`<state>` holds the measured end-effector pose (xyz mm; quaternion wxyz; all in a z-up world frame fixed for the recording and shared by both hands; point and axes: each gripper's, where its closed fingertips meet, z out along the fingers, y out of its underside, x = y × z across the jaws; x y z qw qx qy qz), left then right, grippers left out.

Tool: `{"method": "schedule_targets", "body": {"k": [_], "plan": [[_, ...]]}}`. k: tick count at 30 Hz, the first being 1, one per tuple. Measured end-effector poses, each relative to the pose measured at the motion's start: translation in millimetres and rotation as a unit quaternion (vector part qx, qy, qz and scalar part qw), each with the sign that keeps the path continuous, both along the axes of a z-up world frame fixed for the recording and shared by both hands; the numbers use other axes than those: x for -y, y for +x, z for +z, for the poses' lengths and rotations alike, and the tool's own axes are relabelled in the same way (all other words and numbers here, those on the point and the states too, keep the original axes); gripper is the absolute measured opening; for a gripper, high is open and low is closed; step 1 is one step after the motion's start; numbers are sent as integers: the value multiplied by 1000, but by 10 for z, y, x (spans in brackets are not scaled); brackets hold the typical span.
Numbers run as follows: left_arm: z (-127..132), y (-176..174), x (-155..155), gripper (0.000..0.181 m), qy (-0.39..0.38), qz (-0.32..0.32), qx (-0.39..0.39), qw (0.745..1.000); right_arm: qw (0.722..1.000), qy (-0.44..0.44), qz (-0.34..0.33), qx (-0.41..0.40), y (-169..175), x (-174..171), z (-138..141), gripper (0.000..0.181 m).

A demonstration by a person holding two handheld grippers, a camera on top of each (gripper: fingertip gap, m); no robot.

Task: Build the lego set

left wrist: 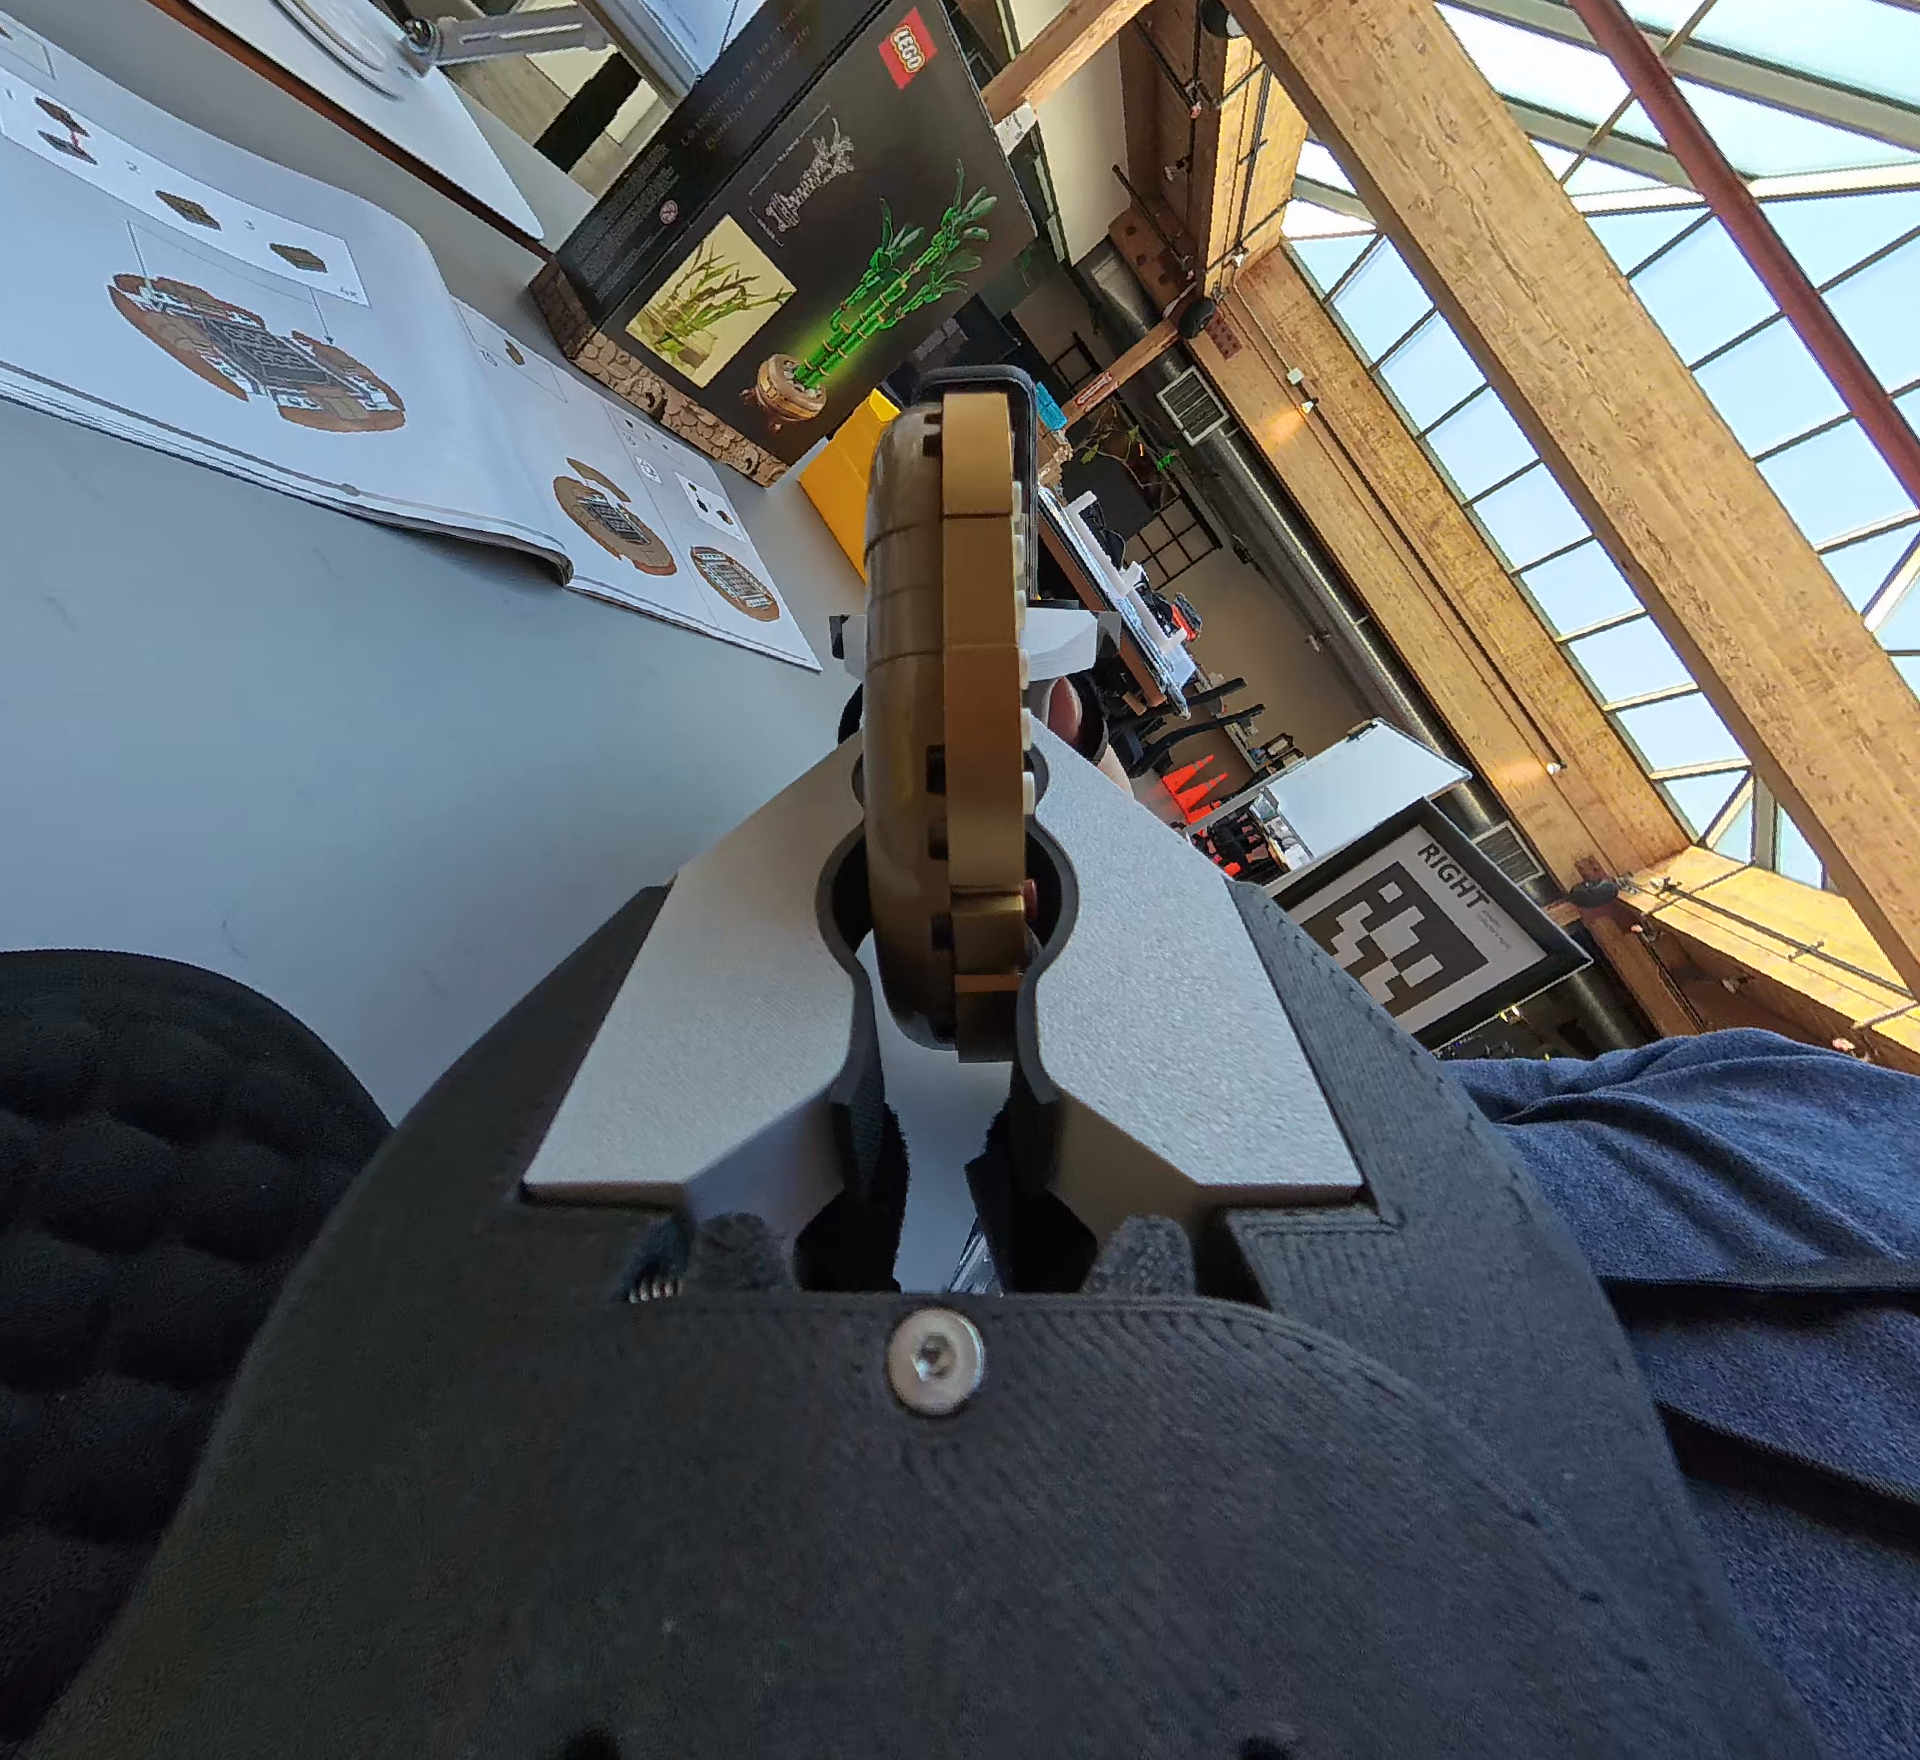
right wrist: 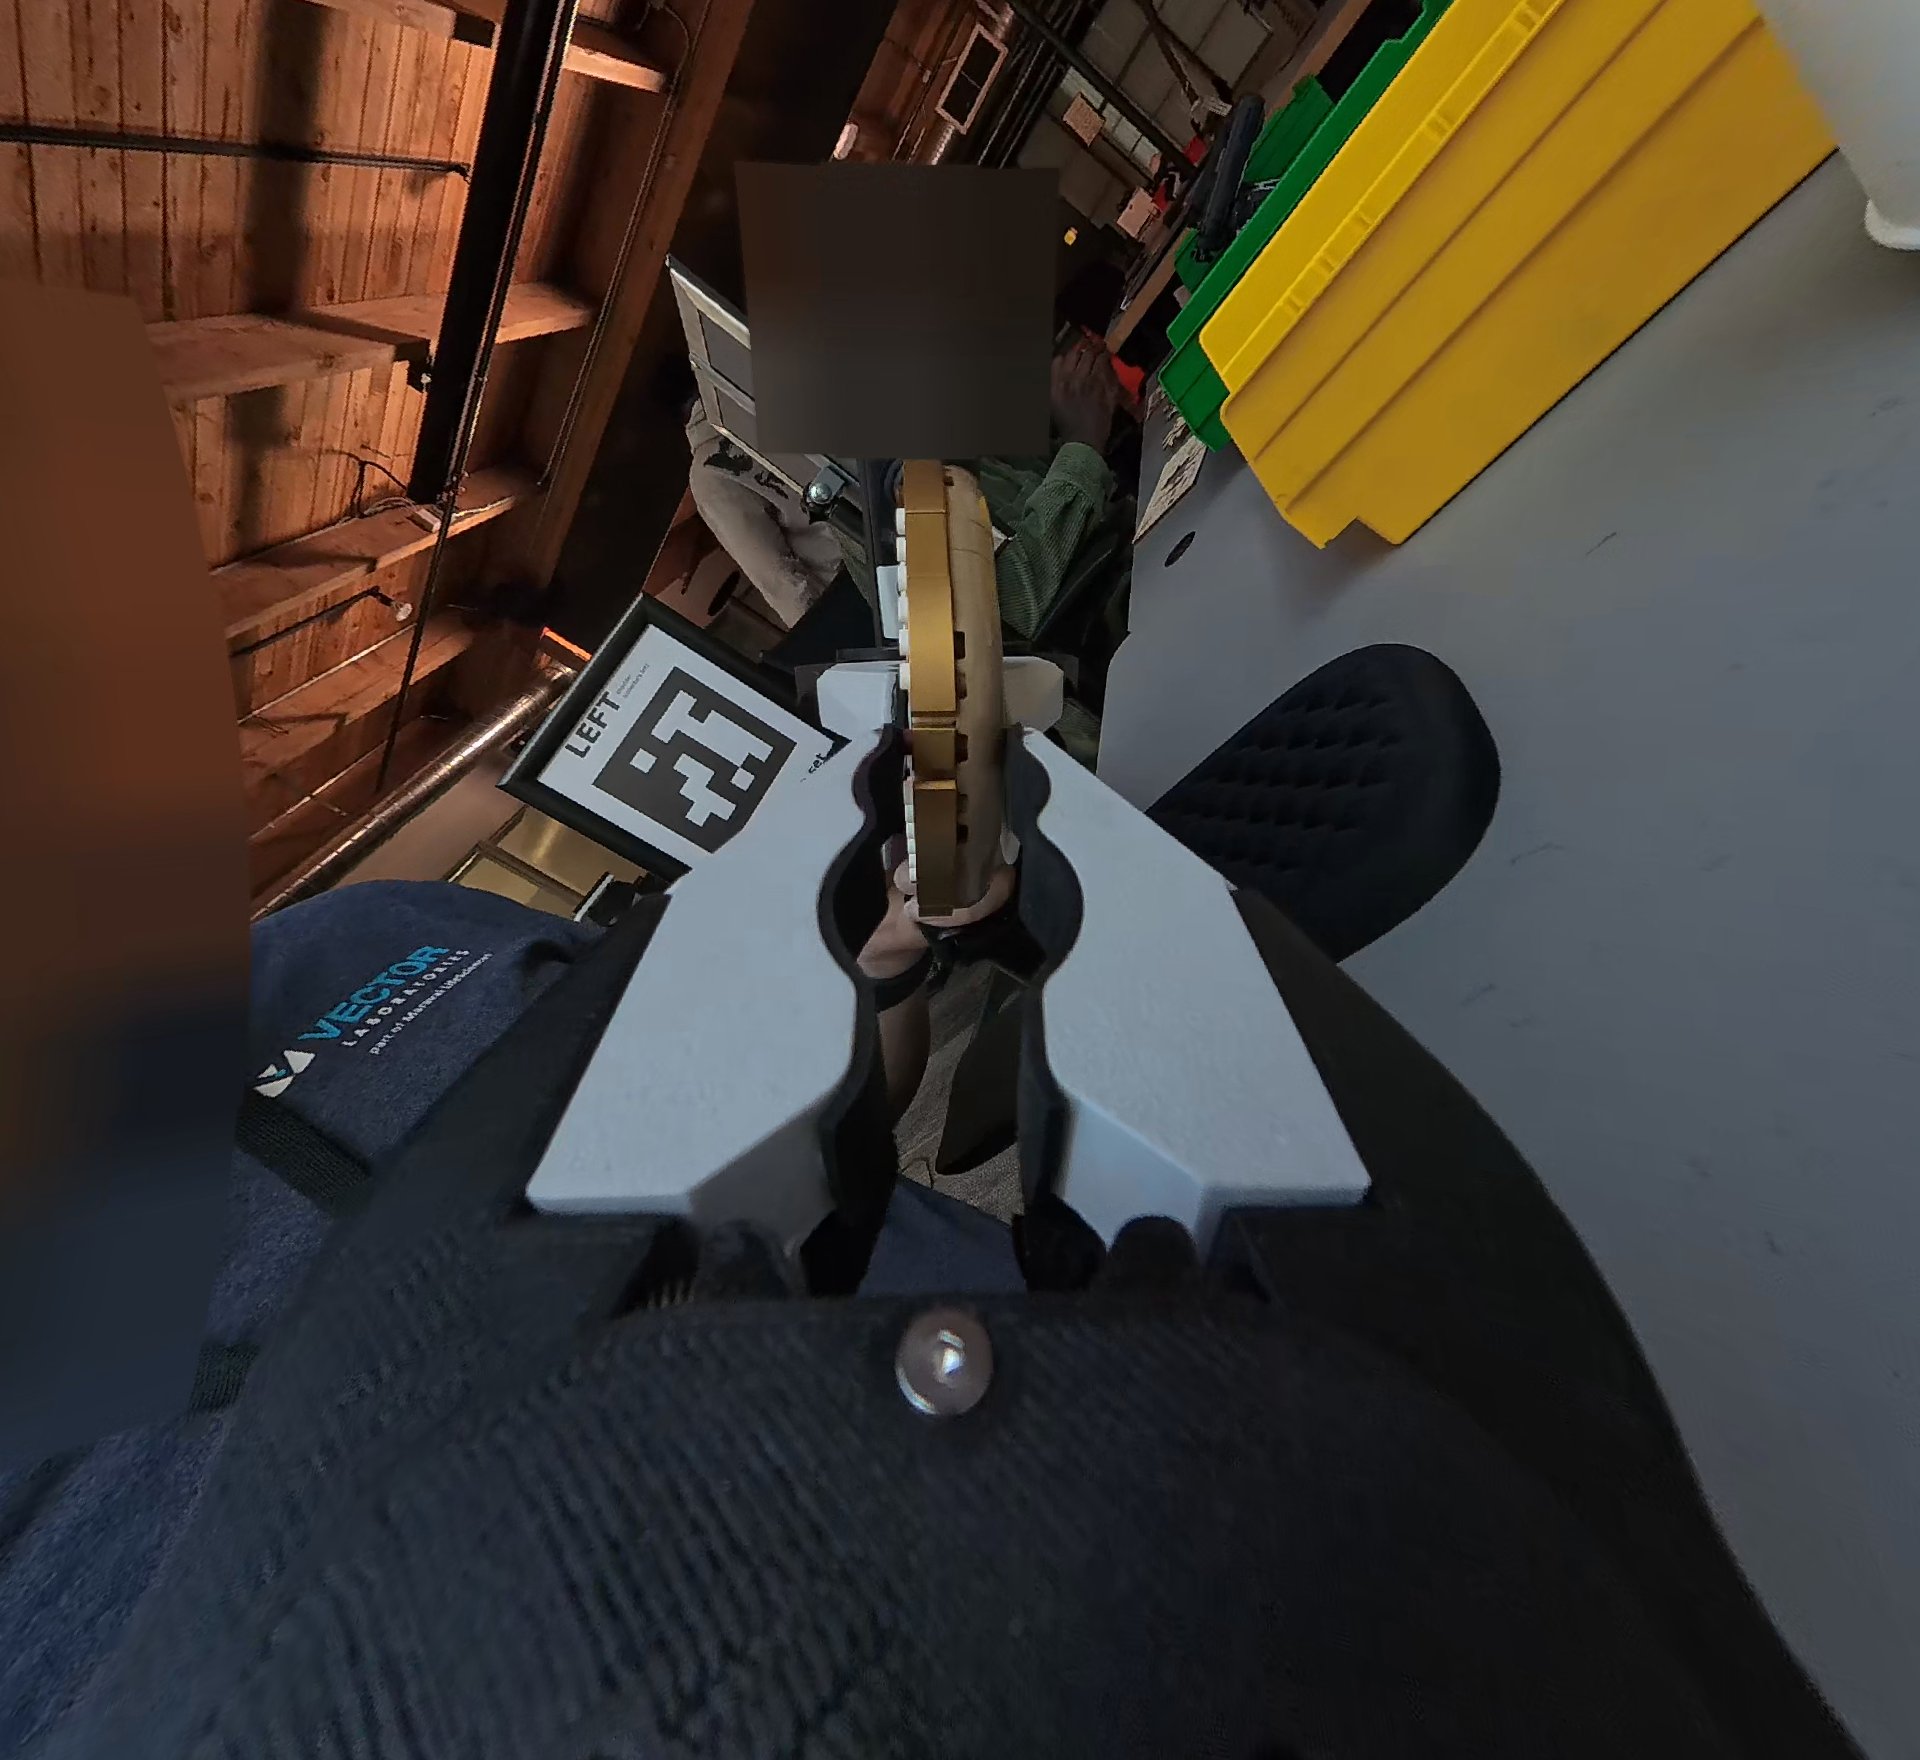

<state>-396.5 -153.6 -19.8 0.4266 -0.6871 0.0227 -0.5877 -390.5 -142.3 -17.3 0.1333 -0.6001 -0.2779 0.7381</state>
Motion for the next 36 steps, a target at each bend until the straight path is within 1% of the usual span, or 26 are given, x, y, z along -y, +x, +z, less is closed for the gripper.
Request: {"method": "schedule_targets", "body": {"k": [3, 13, 20, 25, 27, 28, 29, 30, 32, 33, 34, 36], "plan": [[5, 4, 0, 18, 1, -1, 1, 1000, 1000, -5, 1, -1, 4, -6, 11, 18], [9, 40, 16, 18, -2, -6, 2, 1000, 1000, 18, 14, 19, 44, 28, 1, 18], [40, 68, 0, 18, 1, -6, 2, 1000, 1000, -15, 9, -5, 67, 2, 40, 19], [14, 117, -5, 18, -9, -13, 13, 1000, 1000, 6, 5, 7, 116, 0, 14, 18], [2, 146, -23, 18, -10, -14, 16, 1000, 1000, 22, -8, 1, 133, -32, 19, 18], [-19, 164, -41, 18, -16, -15, 18, 1000, 1000, 25, -9, -10, 155, -37, 44, 38], [-55, 182, -71, 18, -21, -11, 17, 1000, 1000, 23, -13, -8, 179, -48, 36, 72], [-99, 204, -110, 18, -28, -6, 20, 999, 999, 29, -14, 4, 221, -48, -15, 73], [-172, 300, -166, 18, -50, -10, 48, 998, 998, 37, -16, 45, 337, -35, -211, 46], [-200, 367, -185, 17, -62, -18, 69, 996, 998, 14, -31, 58, 395, -72, -310, 46], [-241, 443, -201, 18, -76, -26, 86, 993, 998, -20, -38, 52, 456, -89, -358, 46], [-359, 616, -225, 18, -101, -44, 99, 989, 996, -84, -40, 17, 597, -99, -385, 33]]}}
